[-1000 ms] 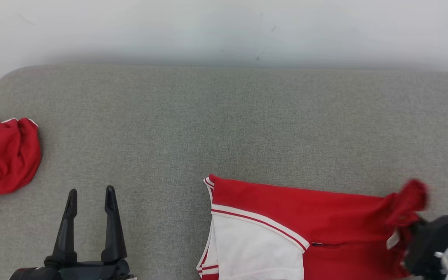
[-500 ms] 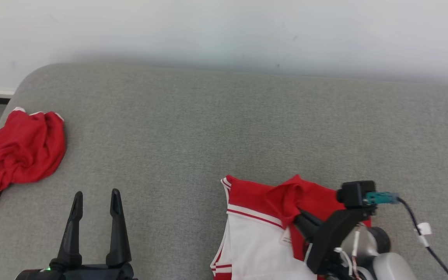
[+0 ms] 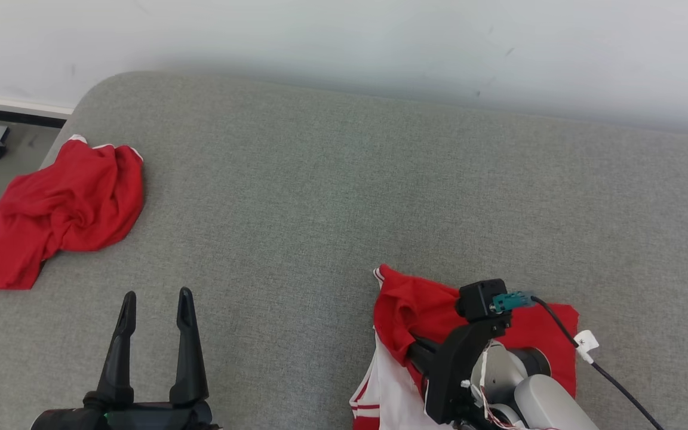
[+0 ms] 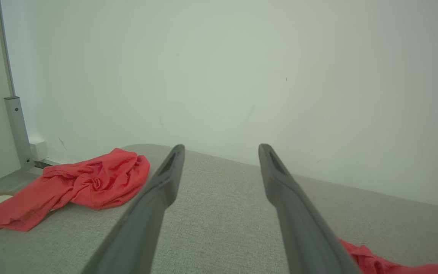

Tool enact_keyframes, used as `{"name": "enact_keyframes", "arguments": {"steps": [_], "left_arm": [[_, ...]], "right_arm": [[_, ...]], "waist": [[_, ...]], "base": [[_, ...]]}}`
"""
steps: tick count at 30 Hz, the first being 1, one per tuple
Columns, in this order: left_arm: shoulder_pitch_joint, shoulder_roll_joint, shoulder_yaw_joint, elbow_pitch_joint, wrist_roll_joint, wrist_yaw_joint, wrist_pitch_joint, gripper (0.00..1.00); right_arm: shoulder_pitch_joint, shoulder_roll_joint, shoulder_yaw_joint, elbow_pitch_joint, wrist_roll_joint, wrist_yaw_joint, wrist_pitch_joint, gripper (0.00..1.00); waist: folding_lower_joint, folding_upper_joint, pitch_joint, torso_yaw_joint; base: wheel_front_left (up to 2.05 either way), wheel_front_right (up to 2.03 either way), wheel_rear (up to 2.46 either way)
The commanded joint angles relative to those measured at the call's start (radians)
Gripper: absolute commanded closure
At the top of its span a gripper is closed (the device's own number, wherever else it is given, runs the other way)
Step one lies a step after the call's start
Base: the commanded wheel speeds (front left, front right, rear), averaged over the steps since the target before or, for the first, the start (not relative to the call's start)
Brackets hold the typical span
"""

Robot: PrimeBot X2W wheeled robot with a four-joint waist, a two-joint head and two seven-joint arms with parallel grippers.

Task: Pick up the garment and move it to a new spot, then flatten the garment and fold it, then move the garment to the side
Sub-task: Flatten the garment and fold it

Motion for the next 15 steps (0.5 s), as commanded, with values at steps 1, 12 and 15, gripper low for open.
{"name": "enact_keyframes", "arguments": {"steps": [1,12,15], "left_arm": [[-0.011,-0.001,0.001,0.001,-0.006,0.004,-0.003,0.0],[0.003,-0.001,0.009,-0.006,0.0,0.002,-0.003,0.0],[0.01,-0.001,0.015,-0.01,0.0,0.002,-0.003,0.0]], "right_arm": [[-0.016,-0.002,0.003,0.009,-0.01,-0.001,-0.008,1.0],[0.011,-0.002,-0.048,-0.177,0.082,-0.002,-0.034,0.0],[0.051,-0.002,-0.16,-0.274,-0.007,-0.002,-0.024,0.0]], "waist": [[0.0,0.0,0.002,0.002],[0.0,0.0,-0.013,-0.031],[0.0,0.0,-0.019,-0.049]], "base": [[0.0,0.0,0.0],[0.0,0.0,0.0],[0.0,0.0,0.0]]}}
